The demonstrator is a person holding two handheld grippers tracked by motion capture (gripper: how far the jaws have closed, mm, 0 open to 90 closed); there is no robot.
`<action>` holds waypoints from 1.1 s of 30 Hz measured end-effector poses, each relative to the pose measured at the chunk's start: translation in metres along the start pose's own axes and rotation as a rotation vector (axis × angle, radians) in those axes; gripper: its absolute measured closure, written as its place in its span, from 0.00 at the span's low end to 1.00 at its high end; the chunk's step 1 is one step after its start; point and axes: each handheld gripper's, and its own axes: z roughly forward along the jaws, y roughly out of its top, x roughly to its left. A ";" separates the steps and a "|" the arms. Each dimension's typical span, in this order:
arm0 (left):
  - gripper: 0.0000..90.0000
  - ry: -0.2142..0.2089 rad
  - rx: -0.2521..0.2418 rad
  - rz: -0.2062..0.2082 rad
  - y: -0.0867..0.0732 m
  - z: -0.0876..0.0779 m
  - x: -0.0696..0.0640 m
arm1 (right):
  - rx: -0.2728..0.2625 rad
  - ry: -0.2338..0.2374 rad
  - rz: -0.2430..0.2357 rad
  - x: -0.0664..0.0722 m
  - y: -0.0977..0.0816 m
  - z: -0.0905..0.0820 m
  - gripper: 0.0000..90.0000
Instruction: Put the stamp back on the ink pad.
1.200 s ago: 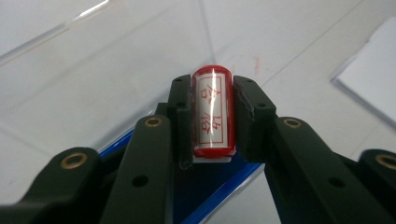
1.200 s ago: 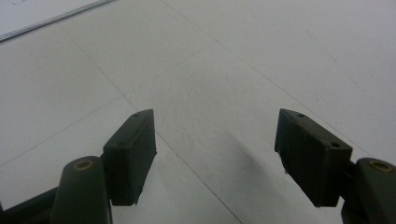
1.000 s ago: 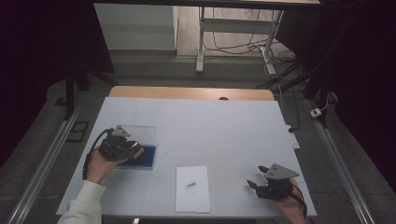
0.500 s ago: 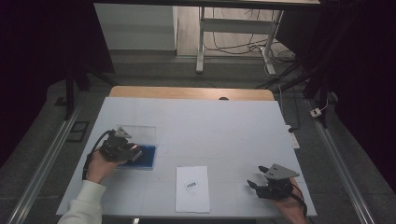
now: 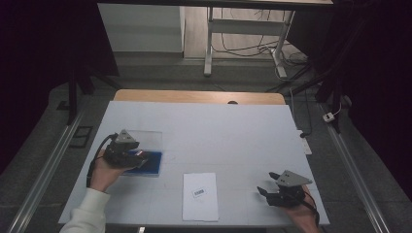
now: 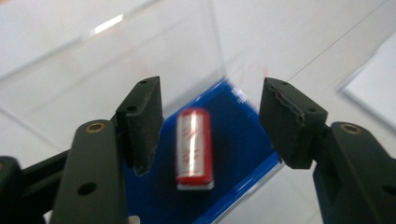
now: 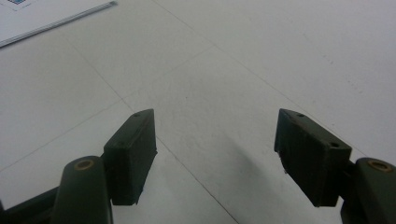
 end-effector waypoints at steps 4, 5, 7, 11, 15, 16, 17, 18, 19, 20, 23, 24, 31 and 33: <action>0.42 -0.026 -0.050 0.022 0.000 -0.009 -0.009 | 0.002 0.000 -0.003 0.000 0.000 0.000 0.32; 0.42 -0.030 -0.059 0.024 -0.001 -0.011 -0.012 | 0.001 0.001 -0.002 0.000 0.000 0.000 0.32; 0.42 -0.041 -0.077 0.032 -0.002 -0.015 -0.018 | 0.004 -0.001 -0.005 -0.001 0.000 -0.001 0.32; 0.41 -0.062 -0.098 0.042 -0.010 -0.019 -0.030 | 0.001 -0.001 -0.005 -0.001 0.000 -0.001 0.32; 0.40 -0.076 -0.109 0.043 -0.022 -0.020 -0.041 | -0.007 0.001 0.000 -0.001 0.000 -0.002 0.32; 0.40 -0.078 -0.108 0.042 -0.024 -0.020 -0.043 | -0.009 0.002 0.002 -0.001 0.000 -0.002 0.32; 0.40 -0.079 -0.109 0.039 -0.027 -0.020 -0.045 | -0.010 0.002 0.002 -0.001 0.000 -0.003 0.32; 0.40 -0.084 -0.114 0.028 -0.031 -0.020 -0.047 | -0.010 0.002 0.001 -0.001 0.000 -0.003 0.32; 0.40 -0.092 -0.118 0.019 -0.035 -0.020 -0.049 | -0.012 0.002 0.002 -0.002 0.000 -0.003 0.32; 0.40 -0.095 -0.117 0.015 -0.040 -0.019 -0.051 | -0.013 0.003 0.003 -0.002 0.000 -0.003 0.32; 0.39 -0.099 -0.103 0.013 -0.051 -0.017 -0.057 | -0.013 -0.001 0.002 -0.002 0.000 -0.004 0.32; 0.39 -0.098 -0.101 0.012 -0.053 -0.017 -0.058 | -0.014 -0.001 0.003 -0.002 0.000 -0.004 0.32; 0.39 -0.087 -0.081 0.030 -0.061 -0.014 -0.061 | -0.034 -0.002 0.000 -0.002 0.000 -0.005 0.32; 0.39 -0.088 -0.075 0.035 -0.062 -0.012 -0.062 | -0.036 -0.003 0.004 -0.002 0.000 -0.005 0.33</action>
